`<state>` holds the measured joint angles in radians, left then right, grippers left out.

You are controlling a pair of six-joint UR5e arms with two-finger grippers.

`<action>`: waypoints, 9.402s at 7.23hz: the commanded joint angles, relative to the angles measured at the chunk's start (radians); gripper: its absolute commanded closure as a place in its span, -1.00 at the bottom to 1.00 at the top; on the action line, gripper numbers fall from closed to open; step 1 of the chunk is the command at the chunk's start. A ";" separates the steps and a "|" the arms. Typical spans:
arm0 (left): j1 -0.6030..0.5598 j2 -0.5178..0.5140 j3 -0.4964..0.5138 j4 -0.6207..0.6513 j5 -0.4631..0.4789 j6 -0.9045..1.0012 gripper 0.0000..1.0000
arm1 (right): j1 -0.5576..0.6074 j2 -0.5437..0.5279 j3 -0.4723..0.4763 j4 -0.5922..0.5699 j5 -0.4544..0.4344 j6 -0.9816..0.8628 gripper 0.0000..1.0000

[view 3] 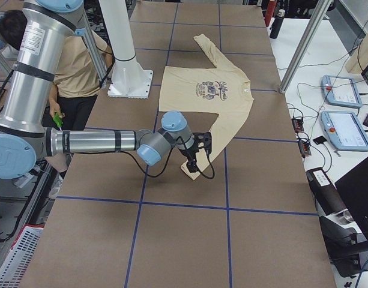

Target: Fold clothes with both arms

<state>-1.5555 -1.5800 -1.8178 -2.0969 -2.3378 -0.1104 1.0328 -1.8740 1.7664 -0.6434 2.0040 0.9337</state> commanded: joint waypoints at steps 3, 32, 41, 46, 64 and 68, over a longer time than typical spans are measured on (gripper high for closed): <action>0.000 0.000 0.002 0.000 0.000 0.000 -1.00 | -0.224 0.022 -0.146 0.183 -0.243 0.129 -0.76; 0.000 0.057 0.006 -0.049 0.000 -0.006 -1.00 | -0.531 1.614 -0.787 -0.834 -0.671 0.571 1.00; 0.178 0.055 0.046 -0.242 0.001 -0.014 -1.00 | -0.308 1.492 -0.489 -1.156 -0.214 0.388 -1.00; 0.467 0.152 0.102 -0.441 0.286 -0.269 -1.00 | -0.032 0.588 0.289 -1.097 -0.015 -0.274 -1.00; 0.684 0.133 0.374 -0.680 0.362 -0.477 0.56 | 0.234 0.118 0.257 -0.668 0.179 -0.593 -1.00; 0.686 0.146 0.286 -0.689 0.297 -0.474 1.00 | 0.234 0.119 0.257 -0.668 0.179 -0.592 -1.00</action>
<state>-0.8683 -1.4398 -1.4759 -2.8072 -1.9958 -0.5855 1.2670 -1.7549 2.0238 -1.3115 2.1828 0.3409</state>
